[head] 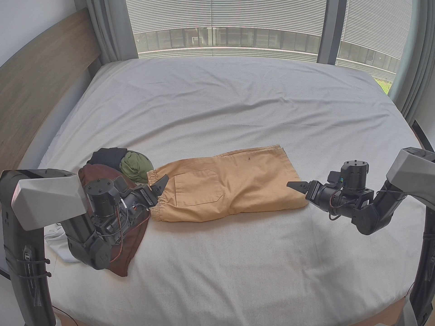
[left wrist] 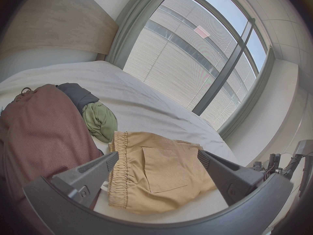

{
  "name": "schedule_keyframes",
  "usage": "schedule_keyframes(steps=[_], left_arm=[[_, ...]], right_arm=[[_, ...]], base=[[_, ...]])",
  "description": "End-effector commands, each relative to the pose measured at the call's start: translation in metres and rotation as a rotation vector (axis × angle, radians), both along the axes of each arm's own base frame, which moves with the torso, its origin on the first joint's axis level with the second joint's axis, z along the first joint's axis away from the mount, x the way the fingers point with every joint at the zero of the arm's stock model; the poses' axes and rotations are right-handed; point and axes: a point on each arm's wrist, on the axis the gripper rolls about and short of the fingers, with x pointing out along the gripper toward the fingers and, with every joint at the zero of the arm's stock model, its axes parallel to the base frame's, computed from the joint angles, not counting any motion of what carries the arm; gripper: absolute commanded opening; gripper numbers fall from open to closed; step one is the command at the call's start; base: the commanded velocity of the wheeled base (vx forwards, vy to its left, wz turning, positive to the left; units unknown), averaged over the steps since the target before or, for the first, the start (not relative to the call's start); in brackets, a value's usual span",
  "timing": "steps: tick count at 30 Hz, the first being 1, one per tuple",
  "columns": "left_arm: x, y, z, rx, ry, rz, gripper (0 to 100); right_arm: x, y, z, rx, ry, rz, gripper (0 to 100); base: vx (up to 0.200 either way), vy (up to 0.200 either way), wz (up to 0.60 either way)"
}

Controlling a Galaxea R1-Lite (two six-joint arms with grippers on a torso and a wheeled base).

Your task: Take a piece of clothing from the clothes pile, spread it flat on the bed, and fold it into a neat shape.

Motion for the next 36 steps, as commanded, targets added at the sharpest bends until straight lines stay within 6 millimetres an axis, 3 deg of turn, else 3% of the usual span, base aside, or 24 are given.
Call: schedule_keyframes(steps=[1,25,36], left_arm=[[0.001,0.005,-0.002,0.007,0.004,0.011,100],[0.002,0.006,-0.004,0.003,0.009,0.013,100],[0.002,0.005,-0.006,0.003,0.013,0.013,100]], right_arm=[[0.005,0.002,-0.023,-0.01,0.051,0.002,100],[0.027,0.009,-0.073,0.02,0.125,-0.016,100],[0.043,0.034,-0.089,0.06,0.039,0.025,100]], base=[[0.0,0.0,0.0],[0.0,0.0,0.0],[0.0,0.0,0.0]])
